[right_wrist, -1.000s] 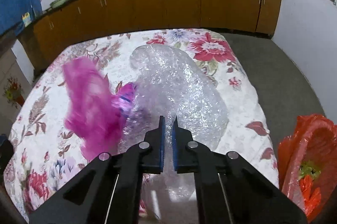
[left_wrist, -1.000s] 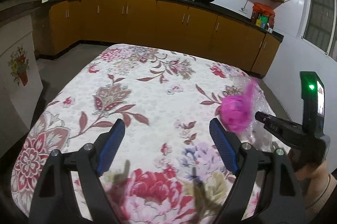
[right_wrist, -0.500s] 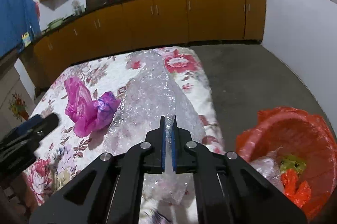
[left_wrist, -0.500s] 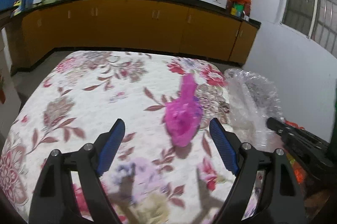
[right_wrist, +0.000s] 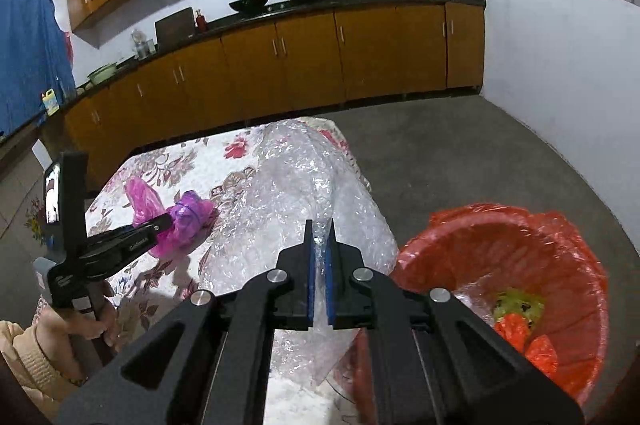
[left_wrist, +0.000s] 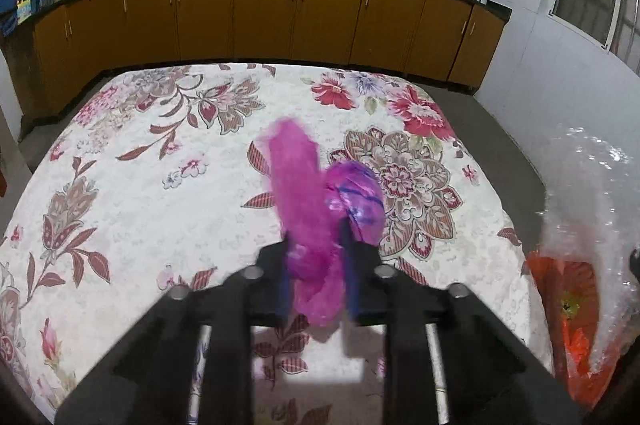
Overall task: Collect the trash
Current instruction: 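Grasp the pink bag with the left tool while the right tool grasps bubble wrap, then carry the pink bag and bubble wrap over the basket and release them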
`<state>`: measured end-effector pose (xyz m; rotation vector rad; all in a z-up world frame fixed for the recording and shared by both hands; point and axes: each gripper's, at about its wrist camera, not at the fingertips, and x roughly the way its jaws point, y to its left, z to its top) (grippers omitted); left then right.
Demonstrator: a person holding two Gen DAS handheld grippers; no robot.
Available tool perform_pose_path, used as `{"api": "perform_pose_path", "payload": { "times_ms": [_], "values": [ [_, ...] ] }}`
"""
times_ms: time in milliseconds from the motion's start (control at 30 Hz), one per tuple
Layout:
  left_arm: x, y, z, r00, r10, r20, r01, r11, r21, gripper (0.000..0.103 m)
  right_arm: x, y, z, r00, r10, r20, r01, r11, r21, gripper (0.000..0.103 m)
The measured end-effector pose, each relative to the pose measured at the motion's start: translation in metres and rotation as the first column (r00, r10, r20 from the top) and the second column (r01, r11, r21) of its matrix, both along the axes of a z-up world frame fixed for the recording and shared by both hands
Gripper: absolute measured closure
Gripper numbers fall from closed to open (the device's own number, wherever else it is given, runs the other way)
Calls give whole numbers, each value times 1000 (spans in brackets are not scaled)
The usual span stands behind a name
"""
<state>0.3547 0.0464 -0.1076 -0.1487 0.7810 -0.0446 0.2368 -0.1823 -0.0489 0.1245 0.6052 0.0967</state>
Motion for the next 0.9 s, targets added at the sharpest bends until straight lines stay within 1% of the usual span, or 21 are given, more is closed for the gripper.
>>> {"api": "perform_pose_path", "payload": {
  "times_ms": [67,133,300,433,567,667,900],
  "values": [
    [-6,-1,5,1000,-13,18,13,1000,-2,91,-5,-6,4,1000,-11,14,11,1000,-2,99],
    [-13,-4,12,999,-25,37,25,1000,-2,91,-10,-11,7,999,-25,27,25,1000,-5,99],
    [-33,-16,35,994,-65,83,68,997,-30,92,-27,-34,15,995,-80,53,80,997,-6,99],
    [-50,-37,53,986,-125,115,131,990,-52,92,-39,-50,20,990,-123,70,124,992,-11,99],
    [-68,-66,68,970,-200,138,212,974,-83,92,-58,-73,26,981,-174,84,175,985,-6,99],
    [-80,-87,77,955,-250,157,266,960,-89,92,-70,-85,29,975,-204,93,205,979,-5,99],
    [-99,-130,88,925,-340,173,360,927,-104,92,-94,-110,31,959,-266,101,268,964,3,99]
  ]
}}
